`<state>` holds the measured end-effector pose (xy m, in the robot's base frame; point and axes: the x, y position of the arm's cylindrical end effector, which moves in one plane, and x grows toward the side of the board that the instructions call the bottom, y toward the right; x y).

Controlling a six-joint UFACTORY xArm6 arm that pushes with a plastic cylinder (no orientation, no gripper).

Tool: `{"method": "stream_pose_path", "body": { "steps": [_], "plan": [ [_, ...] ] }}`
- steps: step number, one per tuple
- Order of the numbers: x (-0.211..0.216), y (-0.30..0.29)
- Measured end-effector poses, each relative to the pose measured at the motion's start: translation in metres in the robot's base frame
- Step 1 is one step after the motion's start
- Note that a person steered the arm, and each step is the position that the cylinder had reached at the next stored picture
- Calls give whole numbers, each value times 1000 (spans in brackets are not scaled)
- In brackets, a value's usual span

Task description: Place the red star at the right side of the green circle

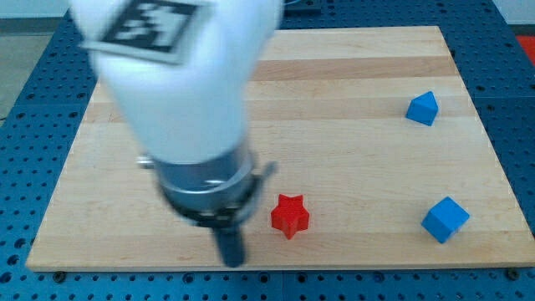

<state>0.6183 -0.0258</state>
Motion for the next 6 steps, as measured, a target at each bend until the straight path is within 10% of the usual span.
{"method": "stream_pose_path", "body": {
  "steps": [2,6],
  "plan": [
    [-18,67],
    [-135,-48]
  ]
}}
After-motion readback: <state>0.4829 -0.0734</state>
